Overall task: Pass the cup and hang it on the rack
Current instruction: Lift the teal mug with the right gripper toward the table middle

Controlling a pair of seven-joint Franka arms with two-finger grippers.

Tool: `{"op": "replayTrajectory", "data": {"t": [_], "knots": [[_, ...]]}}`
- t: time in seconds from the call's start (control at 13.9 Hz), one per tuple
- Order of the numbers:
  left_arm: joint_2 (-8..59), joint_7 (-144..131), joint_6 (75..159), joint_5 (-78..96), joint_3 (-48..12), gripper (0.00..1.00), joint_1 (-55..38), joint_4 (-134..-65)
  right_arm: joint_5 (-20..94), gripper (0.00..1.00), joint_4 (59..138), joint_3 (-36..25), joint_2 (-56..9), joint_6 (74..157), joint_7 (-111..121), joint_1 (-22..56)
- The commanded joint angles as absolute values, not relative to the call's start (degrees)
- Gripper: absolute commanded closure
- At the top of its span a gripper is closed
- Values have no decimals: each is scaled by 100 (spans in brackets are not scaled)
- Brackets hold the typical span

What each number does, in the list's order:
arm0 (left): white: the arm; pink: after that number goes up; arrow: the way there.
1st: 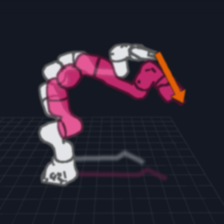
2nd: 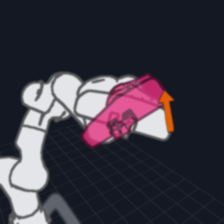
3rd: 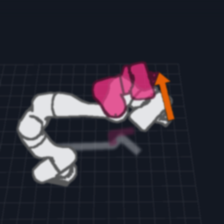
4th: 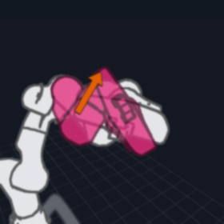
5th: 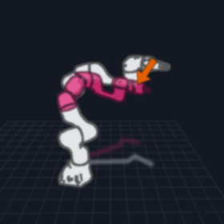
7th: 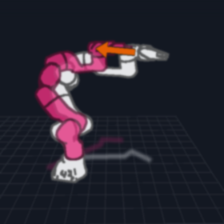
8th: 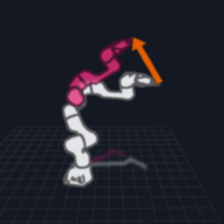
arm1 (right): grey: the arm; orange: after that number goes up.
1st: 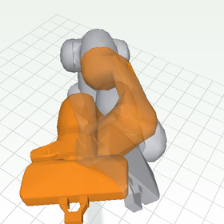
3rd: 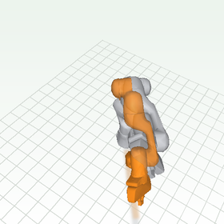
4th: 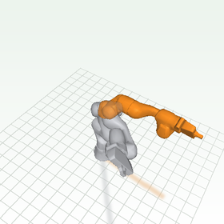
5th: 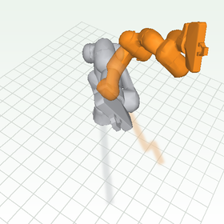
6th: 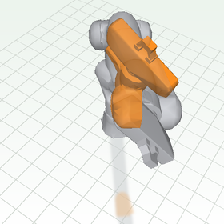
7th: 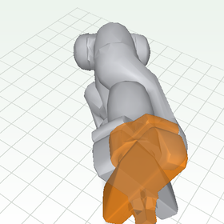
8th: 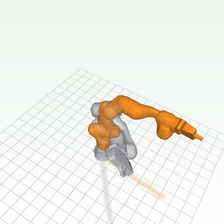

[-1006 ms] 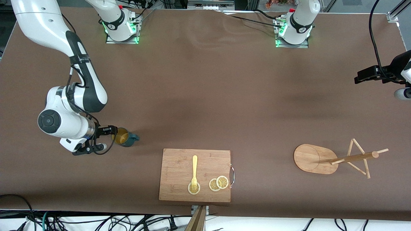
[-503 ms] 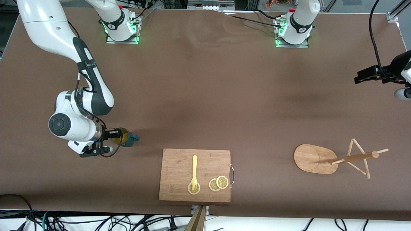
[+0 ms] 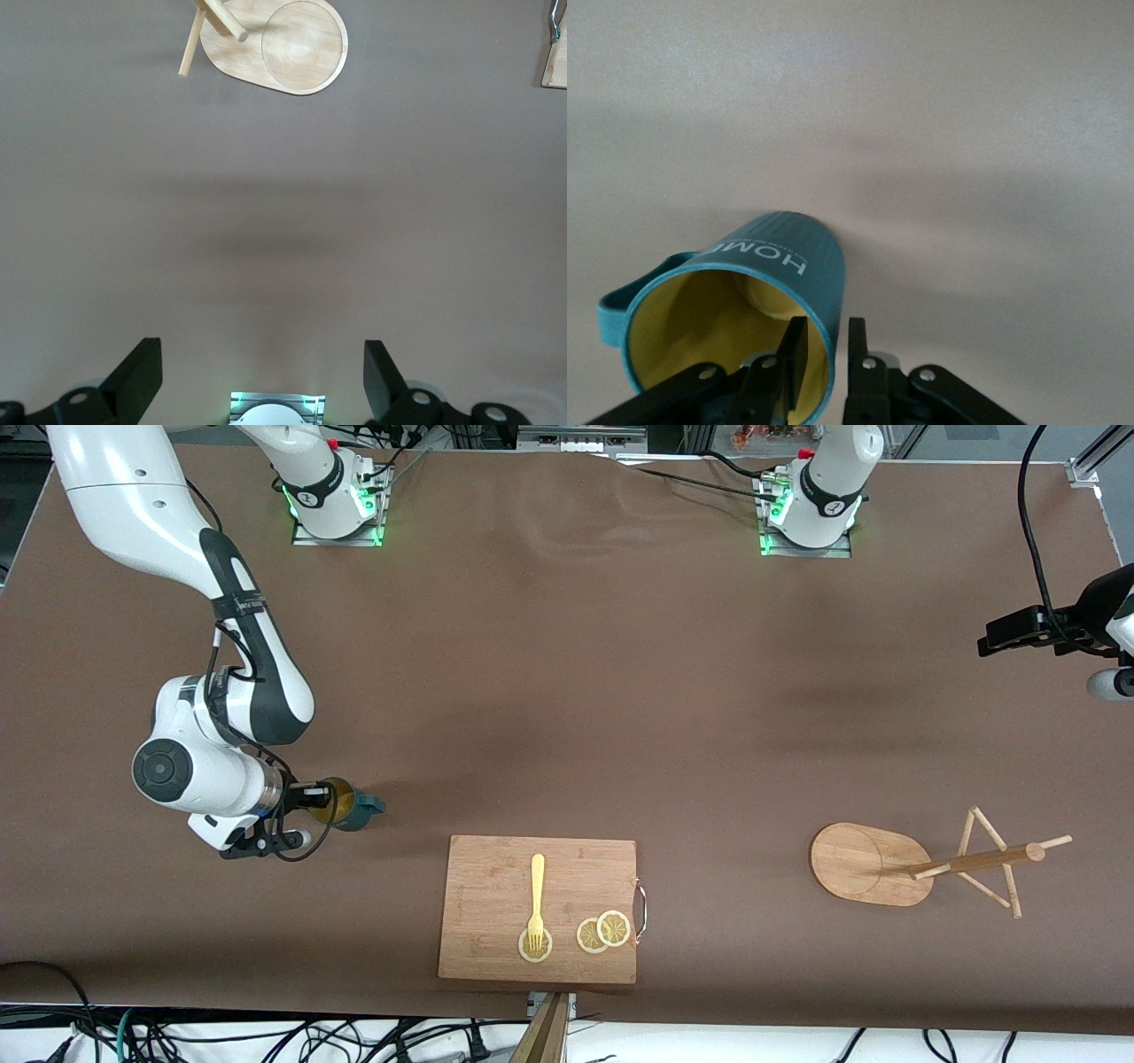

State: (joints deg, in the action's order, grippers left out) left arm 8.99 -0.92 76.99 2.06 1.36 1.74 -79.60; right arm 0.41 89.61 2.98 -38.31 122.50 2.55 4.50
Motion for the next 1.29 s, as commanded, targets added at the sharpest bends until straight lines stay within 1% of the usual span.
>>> {"op": "replayTrajectory", "data": {"t": [0.0,0.07,0.14,0.29,0.36,0.79,1.08,1.22], "knots": [[967,-149,7682,255,105,0,229,-7814,158,74,8974,316,-3867,12305,211,439],[967,-149,7682,255,105,0,229,-7822,158,74,8982,316,-3867,12305,211,431],[967,-141,7682,255,105,0,229,-7814,158,79,8982,316,-3867,12305,211,431],[967,-149,7682,255,114,0,229,-7822,158,96,8974,316,-3858,12296,211,431],[967,-149,7682,255,114,0,229,-7822,167,100,8965,316,-3858,12287,211,431],[967,-141,7682,255,114,0,229,-7822,202,100,8912,343,-3788,12226,255,492],[967,-149,7682,255,114,0,229,-7822,211,100,8851,597,-3621,11963,-16,808],[967,-141,7682,255,114,0,229,-7822,185,100,8702,685,-3612,11708,-1058,1150]]}}
